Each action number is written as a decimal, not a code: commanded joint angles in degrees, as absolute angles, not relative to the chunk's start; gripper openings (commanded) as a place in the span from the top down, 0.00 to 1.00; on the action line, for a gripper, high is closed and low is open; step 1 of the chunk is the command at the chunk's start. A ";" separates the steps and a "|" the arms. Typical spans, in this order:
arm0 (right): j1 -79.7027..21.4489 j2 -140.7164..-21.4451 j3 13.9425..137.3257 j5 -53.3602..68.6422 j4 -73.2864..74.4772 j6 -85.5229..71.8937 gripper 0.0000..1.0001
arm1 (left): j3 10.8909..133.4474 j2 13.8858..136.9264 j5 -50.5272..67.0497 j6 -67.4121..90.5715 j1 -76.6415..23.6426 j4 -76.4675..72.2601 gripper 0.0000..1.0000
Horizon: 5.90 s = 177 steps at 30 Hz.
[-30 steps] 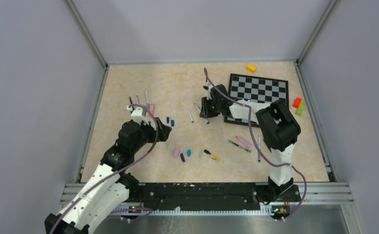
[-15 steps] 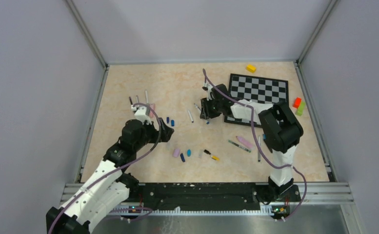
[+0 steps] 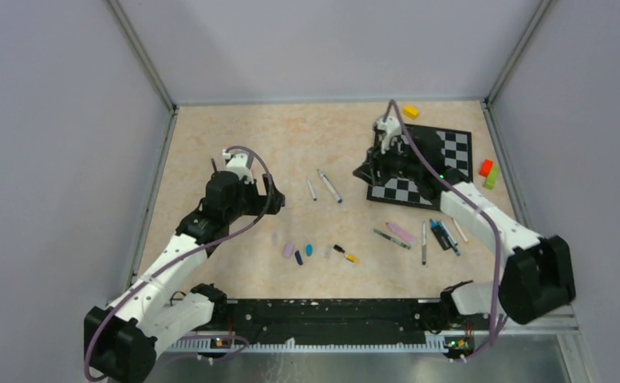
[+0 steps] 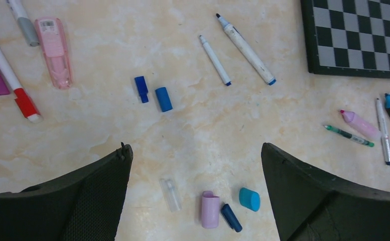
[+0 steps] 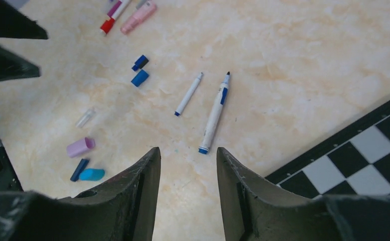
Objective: Open the pen caps
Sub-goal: Pick up the pen from the center of the board.
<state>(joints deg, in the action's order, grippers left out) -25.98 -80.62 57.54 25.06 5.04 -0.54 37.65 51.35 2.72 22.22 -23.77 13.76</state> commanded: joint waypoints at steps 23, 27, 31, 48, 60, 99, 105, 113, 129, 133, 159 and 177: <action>-9.63 -58.60 40.26 57.48 -3.43 7.02 0.58 | 66.27 95.91 5.10 5.87 -6.94 20.50 0.22; -9.59 -58.92 40.25 56.97 -2.95 7.84 0.58 | 67.41 99.62 3.13 5.02 -6.94 20.93 0.27; -9.50 -59.62 40.17 56.94 -2.81 8.15 0.58 | 68.37 102.30 0.70 4.24 -6.94 21.53 0.31; -9.58 -61.52 40.17 56.56 -1.94 9.35 0.59 | 71.11 108.12 2.29 2.64 -5.81 21.18 0.48; -9.20 -62.36 40.09 56.49 -1.38 10.43 0.60 | 69.78 105.71 7.33 3.80 -5.89 22.91 0.78; -8.83 -65.07 43.09 68.62 2.59 -18.38 0.47 | 34.25 63.17 -2.98 20.91 -55.78 -15.59 0.91; -11.41 -66.84 41.06 62.63 4.17 -16.36 0.48 | 39.11 69.30 -8.26 19.71 -60.25 -14.88 0.92; -14.89 -69.25 41.17 60.11 3.55 -16.77 0.50 | 44.34 75.30 -12.24 18.43 -63.69 -13.01 0.92; -17.43 -71.80 40.69 60.45 -1.61 -22.05 0.77 | 49.07 79.11 -15.47 16.20 -66.83 -10.37 0.91; -17.53 -71.56 40.61 61.09 -1.76 -21.73 1.00 | 49.28 78.69 -16.37 16.17 -66.97 -9.81 0.89; -15.95 -59.57 32.56 83.00 -21.36 -16.02 1.00 | 26.55 54.84 15.17 21.90 -62.45 -31.65 0.05; -15.97 -58.98 32.61 85.59 -17.65 -10.87 1.00 | 33.26 71.33 18.11 23.70 -62.12 -37.72 0.44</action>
<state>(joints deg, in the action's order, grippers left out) -16.21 -60.38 31.90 83.70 -17.02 -13.65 30.94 69.91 16.80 22.76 -62.48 -33.56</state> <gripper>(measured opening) 0.110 0.644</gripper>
